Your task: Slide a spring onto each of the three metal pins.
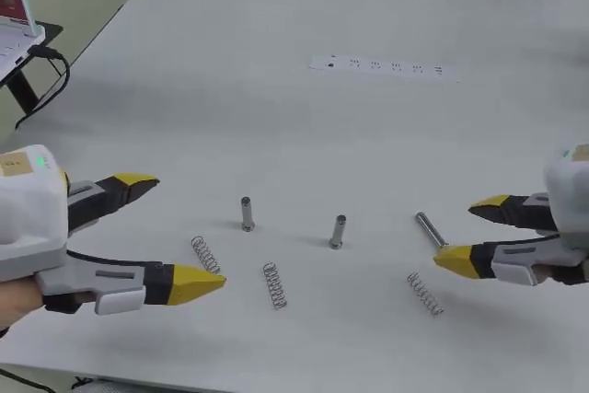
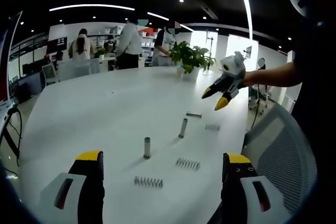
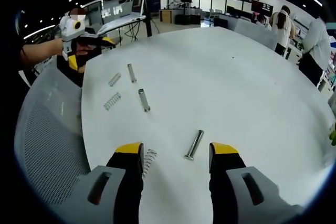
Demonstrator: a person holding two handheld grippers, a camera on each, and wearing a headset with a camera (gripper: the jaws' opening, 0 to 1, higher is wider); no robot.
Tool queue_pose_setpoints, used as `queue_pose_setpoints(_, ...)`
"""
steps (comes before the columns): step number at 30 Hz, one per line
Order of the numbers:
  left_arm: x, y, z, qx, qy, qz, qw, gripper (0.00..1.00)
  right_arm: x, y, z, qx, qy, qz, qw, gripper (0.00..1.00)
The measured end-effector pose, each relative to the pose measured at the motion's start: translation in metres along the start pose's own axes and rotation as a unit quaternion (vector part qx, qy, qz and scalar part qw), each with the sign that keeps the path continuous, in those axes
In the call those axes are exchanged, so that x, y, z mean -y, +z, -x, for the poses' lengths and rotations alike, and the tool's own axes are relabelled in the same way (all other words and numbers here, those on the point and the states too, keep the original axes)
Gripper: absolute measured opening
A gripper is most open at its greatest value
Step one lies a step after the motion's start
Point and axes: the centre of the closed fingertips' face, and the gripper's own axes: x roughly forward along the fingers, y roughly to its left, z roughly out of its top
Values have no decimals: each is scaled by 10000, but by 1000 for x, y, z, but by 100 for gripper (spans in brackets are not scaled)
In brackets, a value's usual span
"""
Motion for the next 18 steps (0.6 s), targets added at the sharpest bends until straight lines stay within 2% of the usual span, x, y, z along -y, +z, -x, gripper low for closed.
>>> queue_pose_setpoints(8,0,0,-1,78,-52,80,9999,90,16,3,-9,-239,-122,26,9996,41)
queue_pose_setpoints(18,-2,-4,2,14,-41,82,10000,89,26,3,-29,-566,-56,-138,9983,31)
